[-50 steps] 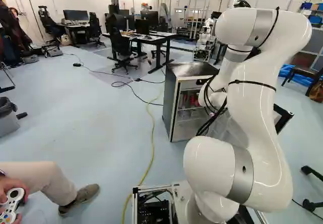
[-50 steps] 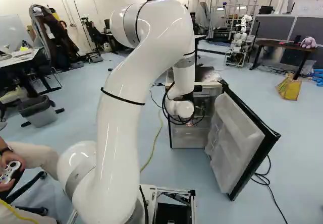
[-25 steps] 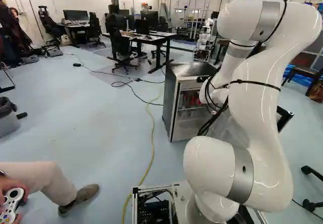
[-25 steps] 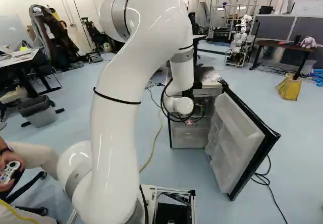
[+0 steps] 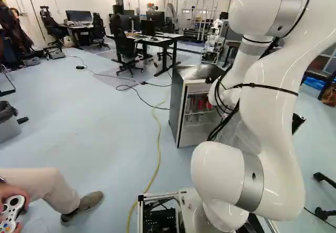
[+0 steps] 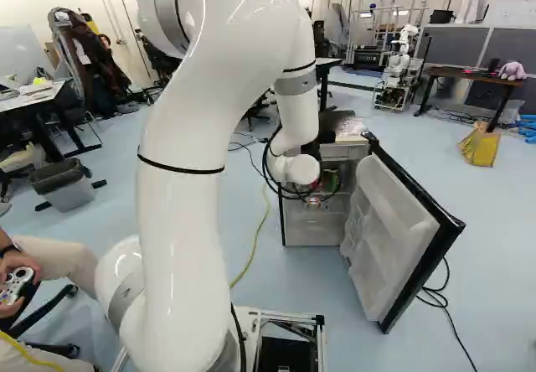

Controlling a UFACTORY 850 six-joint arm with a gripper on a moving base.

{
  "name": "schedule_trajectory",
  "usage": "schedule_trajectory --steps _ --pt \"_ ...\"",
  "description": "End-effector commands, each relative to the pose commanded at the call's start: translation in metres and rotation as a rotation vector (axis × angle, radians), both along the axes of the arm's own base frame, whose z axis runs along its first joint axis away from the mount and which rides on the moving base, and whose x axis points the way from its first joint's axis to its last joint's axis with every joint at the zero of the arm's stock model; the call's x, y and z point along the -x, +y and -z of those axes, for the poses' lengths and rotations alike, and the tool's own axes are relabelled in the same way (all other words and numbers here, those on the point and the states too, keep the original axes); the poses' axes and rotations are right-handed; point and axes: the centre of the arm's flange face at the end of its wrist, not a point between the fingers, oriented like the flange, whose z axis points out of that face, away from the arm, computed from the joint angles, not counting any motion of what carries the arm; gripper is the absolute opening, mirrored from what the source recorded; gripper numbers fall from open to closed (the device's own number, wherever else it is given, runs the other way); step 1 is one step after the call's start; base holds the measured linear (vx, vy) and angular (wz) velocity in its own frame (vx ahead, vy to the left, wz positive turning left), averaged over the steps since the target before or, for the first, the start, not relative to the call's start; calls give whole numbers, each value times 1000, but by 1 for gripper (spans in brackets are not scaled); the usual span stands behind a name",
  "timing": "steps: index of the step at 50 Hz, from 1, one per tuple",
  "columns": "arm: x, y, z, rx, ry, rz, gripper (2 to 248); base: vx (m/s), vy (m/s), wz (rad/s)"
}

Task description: Grab a drink from the fridge

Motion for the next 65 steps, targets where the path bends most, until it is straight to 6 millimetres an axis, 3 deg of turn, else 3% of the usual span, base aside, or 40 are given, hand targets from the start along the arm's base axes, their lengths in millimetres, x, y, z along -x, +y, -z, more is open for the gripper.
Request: schedule_trajectory --steps 27,65 --pt "29 11 -30 14 18 12 93 0 0 0" --pt "39 17 -69 49 6 17 93 0 0 0"
